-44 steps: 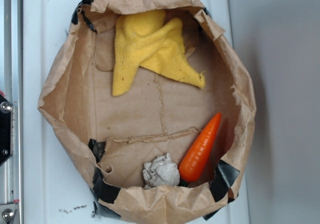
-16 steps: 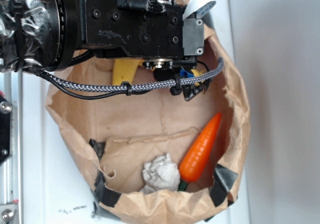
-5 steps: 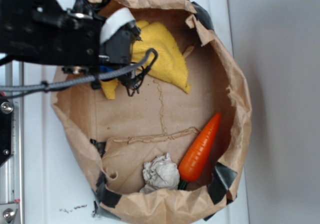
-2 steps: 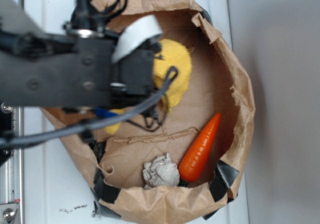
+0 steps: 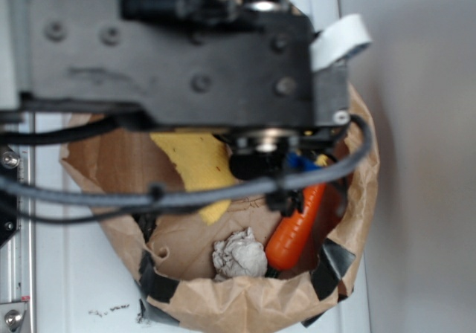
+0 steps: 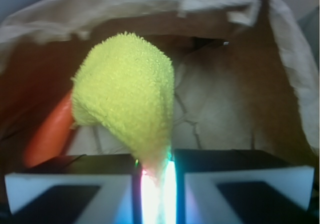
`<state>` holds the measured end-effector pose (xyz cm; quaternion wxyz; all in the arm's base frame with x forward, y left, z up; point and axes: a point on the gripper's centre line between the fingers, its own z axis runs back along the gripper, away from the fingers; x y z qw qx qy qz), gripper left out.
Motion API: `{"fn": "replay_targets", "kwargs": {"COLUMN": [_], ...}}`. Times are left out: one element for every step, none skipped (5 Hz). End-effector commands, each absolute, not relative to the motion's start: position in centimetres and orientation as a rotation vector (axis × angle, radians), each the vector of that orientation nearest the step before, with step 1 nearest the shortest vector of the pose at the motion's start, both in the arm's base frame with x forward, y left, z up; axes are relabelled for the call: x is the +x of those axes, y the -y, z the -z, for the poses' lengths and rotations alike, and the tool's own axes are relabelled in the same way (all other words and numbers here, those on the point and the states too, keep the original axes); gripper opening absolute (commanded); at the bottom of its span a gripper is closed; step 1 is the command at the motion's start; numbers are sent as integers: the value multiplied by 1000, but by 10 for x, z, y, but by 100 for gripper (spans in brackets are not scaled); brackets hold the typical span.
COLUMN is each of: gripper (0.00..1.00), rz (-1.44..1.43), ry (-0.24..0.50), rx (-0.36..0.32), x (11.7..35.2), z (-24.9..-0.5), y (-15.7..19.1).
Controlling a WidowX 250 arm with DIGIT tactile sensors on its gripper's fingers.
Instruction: Grab the yellow cloth.
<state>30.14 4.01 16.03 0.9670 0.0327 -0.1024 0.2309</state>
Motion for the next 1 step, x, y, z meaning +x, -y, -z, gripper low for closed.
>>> {"fn": "replay_targets", "kwargs": {"gripper": [8], "rz": [-401], "ry": [294], "rx": [74], "x": [288], "z": [-198], "y": [-51]}}
